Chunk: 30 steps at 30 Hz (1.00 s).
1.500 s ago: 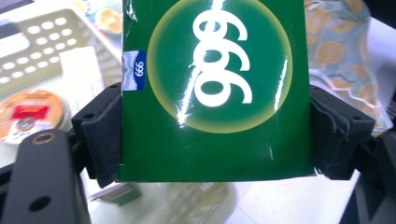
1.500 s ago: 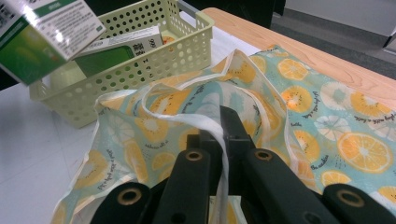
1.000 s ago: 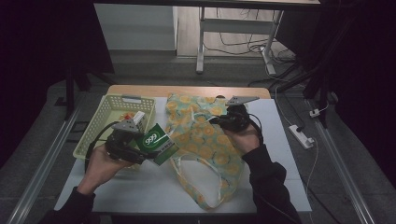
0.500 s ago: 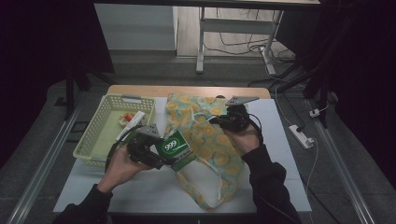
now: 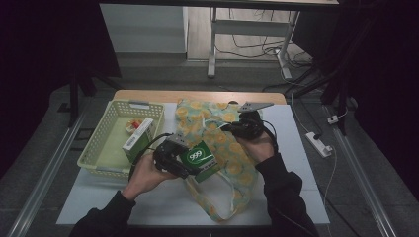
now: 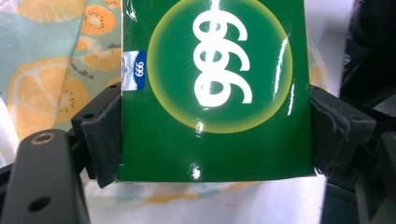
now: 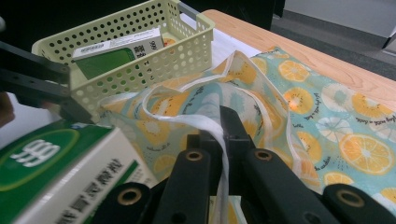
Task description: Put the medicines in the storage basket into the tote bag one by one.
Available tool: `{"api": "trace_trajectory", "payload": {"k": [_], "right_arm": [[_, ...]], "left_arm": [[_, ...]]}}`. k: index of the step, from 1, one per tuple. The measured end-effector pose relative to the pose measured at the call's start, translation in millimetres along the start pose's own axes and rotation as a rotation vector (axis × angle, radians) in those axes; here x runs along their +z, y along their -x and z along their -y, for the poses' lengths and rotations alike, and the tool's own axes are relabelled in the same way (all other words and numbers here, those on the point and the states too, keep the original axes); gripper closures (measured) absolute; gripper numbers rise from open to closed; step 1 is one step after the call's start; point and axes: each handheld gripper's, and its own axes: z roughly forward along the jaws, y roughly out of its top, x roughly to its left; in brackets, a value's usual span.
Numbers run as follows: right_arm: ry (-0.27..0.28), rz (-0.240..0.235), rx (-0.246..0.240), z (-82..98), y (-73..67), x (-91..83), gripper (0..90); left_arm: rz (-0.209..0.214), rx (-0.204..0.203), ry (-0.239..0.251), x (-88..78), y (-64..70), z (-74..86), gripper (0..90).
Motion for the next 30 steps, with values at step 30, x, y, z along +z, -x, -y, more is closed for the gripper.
{"api": "trace_trajectory", "payload": {"k": [30], "right_arm": [[-0.006, -0.009, -0.006, 1.2, -1.8, 1.4, 89.4]], "left_arm": [[-0.103, -0.058, -0.012, 43.8, -28.4, -34.7, 18.2]]}}
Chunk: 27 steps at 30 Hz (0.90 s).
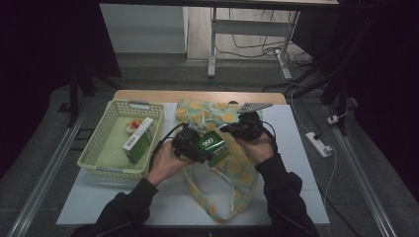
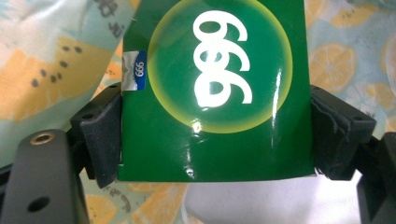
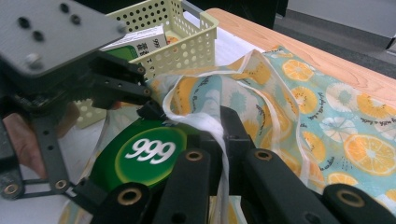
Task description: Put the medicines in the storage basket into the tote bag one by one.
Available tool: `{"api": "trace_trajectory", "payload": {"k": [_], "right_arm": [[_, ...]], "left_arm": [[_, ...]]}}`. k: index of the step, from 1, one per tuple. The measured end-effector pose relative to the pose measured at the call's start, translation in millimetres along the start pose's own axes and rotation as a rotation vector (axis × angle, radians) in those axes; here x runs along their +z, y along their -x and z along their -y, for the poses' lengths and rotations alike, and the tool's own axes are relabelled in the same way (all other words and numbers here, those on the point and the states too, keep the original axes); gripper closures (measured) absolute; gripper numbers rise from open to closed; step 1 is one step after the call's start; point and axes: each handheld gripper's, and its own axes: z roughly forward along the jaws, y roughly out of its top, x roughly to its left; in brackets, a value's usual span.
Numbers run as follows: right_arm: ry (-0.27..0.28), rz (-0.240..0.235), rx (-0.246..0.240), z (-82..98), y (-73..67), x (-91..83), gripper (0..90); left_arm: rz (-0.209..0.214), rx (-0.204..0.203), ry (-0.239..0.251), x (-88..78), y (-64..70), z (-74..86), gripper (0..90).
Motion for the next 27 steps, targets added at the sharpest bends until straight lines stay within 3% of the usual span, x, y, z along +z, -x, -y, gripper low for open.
{"api": "trace_trajectory", "payload": {"k": [12, 27], "right_arm": [[-0.009, 0.002, 0.006, 1.9, 1.7, 2.4, 89.4], [-0.026, 0.015, 0.012, 5.6, 6.1, 6.1, 89.4]], "left_arm": [[-0.051, -0.035, 0.017, 13.0, -10.0, -9.0, 18.0], [-0.098, -0.058, -0.01, 34.2, -22.9, -12.8, 17.6]]}}
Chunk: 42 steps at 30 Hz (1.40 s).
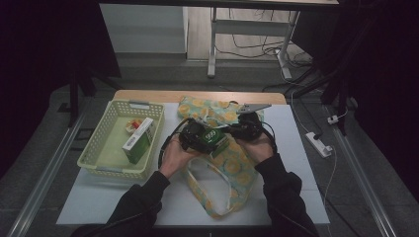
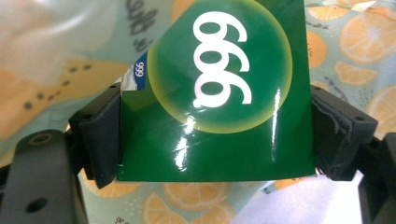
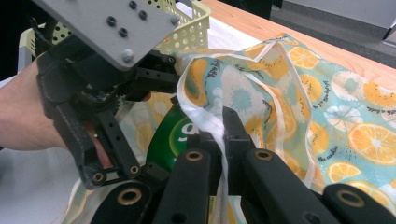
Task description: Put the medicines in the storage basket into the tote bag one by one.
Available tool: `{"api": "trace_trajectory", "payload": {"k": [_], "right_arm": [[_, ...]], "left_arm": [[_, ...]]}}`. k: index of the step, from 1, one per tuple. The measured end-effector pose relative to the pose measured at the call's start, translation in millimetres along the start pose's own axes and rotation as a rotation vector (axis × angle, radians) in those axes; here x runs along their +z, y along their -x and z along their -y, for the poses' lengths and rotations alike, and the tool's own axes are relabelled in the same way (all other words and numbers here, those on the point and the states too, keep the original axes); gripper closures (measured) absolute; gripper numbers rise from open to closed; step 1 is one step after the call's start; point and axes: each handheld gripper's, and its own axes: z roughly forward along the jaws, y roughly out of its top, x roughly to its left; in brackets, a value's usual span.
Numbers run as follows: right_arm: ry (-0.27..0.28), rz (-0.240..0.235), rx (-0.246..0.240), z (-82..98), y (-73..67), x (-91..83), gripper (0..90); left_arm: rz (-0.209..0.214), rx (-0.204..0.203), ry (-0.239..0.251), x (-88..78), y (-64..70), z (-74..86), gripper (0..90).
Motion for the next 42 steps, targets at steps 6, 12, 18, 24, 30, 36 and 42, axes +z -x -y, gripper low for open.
{"api": "trace_trajectory", "payload": {"k": [6, 12, 18, 24, 30, 36, 42], "right_arm": [[-0.006, 0.006, 0.007, 1.9, 3.0, 0.9, 89.4], [-0.01, 0.008, 0.01, 3.2, 5.2, 1.9, 89.4], [-0.011, 0.012, 0.013, 4.0, 6.6, 1.4, 89.4], [-0.01, 0.013, 0.014, 4.2, 7.3, 0.4, 89.4], [-0.007, 0.013, 0.015, 4.1, 7.6, -0.4, 89.4], [-0.008, 0.011, 0.016, 3.9, 7.4, -1.0, 89.4], [-0.008, 0.01, 0.014, 3.9, 7.2, -1.0, 89.4]], "left_arm": [[-0.01, -0.007, -0.002, 8.3, -5.5, 0.2, 17.3], [-0.029, 0.002, 0.002, 12.5, -6.2, -3.2, 16.7], [-0.043, 0.011, 0.008, 17.4, -4.4, -6.0, 15.1], [-0.044, 0.004, 0.021, 20.0, -4.0, -5.4, 12.7], [-0.062, 0.023, 0.014, 17.2, 1.5, -2.9, 6.5], [-0.015, 0.012, 0.039, 3.5, 5.0, 0.6, 2.6], [0.056, -0.007, 0.078, -11.3, 6.6, 5.7, 0.5]]}}
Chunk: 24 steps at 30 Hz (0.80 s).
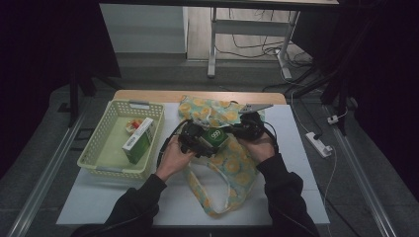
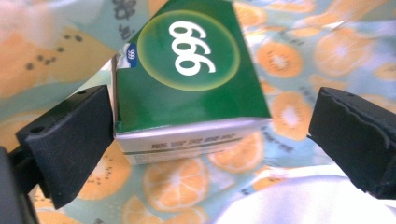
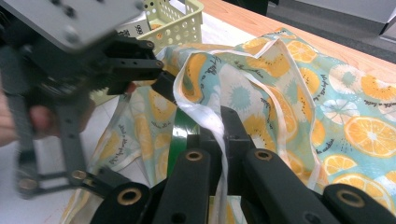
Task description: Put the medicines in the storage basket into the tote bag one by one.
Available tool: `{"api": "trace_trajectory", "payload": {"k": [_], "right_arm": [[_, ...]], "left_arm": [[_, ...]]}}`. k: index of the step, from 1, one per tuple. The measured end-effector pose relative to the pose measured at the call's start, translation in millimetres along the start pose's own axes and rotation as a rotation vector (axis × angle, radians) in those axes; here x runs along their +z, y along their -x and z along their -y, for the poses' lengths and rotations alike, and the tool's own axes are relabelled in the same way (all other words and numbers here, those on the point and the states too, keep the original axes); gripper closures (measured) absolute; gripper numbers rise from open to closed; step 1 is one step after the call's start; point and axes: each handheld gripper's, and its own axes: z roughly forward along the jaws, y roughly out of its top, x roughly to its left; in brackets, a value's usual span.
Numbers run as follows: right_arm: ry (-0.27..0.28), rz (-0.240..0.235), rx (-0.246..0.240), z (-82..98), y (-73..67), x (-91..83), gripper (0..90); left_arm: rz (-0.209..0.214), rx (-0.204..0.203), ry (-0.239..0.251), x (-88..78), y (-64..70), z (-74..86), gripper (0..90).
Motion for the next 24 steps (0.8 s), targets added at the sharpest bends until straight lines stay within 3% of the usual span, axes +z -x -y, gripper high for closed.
{"api": "trace_trajectory", "payload": {"k": [11, 24], "right_arm": [[0.0, -0.004, -0.001, 0.1, -0.3, 0.6, 89.4], [0.002, -0.005, -0.002, -0.5, -1.0, -0.2, 89.3]], "left_arm": [[0.073, -0.026, 0.067, -31.1, 3.2, 12.3, 0.0], [0.13, -0.009, 0.057, -55.3, -2.1, 25.4, 0.4]]}}
